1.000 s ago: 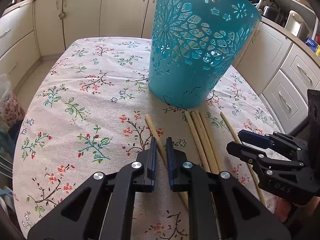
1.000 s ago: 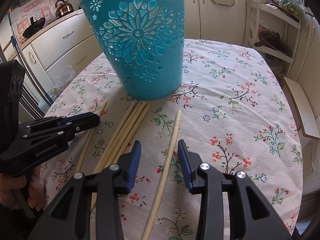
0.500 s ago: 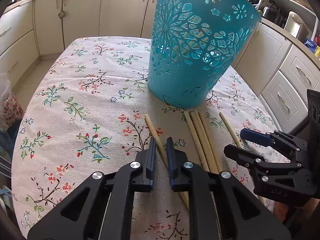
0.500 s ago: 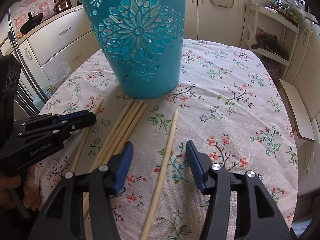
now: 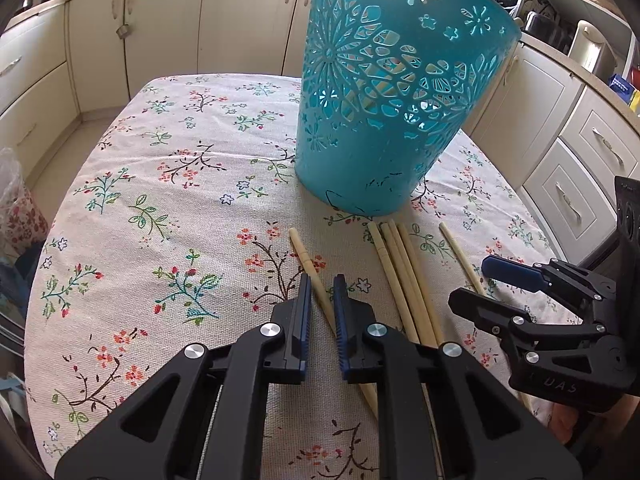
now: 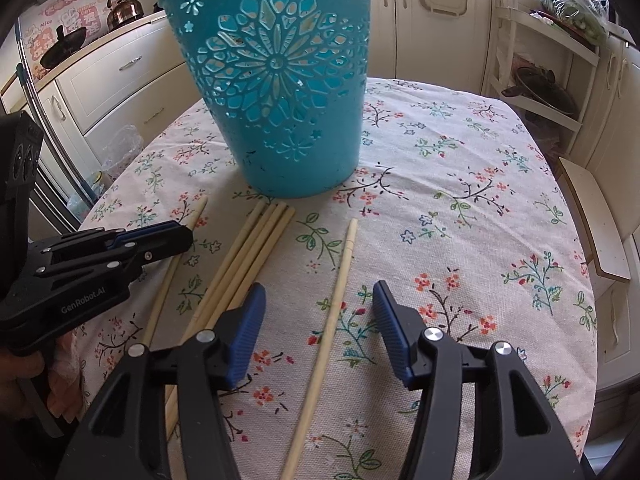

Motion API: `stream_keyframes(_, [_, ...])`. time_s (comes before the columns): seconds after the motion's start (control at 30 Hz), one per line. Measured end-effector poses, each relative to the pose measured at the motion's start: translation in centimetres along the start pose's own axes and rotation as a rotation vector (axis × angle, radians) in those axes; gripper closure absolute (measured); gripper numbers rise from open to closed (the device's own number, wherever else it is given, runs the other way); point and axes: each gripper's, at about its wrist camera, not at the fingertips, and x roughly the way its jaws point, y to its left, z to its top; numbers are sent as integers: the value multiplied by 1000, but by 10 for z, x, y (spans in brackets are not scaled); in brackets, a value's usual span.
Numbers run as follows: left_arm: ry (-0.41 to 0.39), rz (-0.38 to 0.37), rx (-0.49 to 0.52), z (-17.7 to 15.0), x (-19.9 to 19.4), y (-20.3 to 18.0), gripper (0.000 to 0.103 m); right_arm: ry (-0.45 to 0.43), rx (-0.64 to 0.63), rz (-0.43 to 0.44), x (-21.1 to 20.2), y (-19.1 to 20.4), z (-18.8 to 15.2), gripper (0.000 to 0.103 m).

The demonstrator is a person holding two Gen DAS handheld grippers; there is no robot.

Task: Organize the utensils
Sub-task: 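Grasp a stick with the left tool while the right tool hovers open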

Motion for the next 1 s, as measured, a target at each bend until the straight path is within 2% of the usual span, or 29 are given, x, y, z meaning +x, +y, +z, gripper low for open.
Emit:
stream_keyframes(0.63, [1, -4, 0, 0, 0, 0, 91, 6, -12, -19, 1, 2, 1, 44])
stream_keyframes(0.7, [0, -8, 0, 0, 0, 0, 90, 4, -14, -31, 1, 2, 0, 45])
stream_keyframes(0.83, [2, -10, 7, 0, 0, -1, 88, -6, 27, -40, -1, -5, 0, 56])
stream_keyframes(1.0, [10, -14, 10, 0, 1, -2, 87, 6, -4, -64, 1, -1, 3, 58])
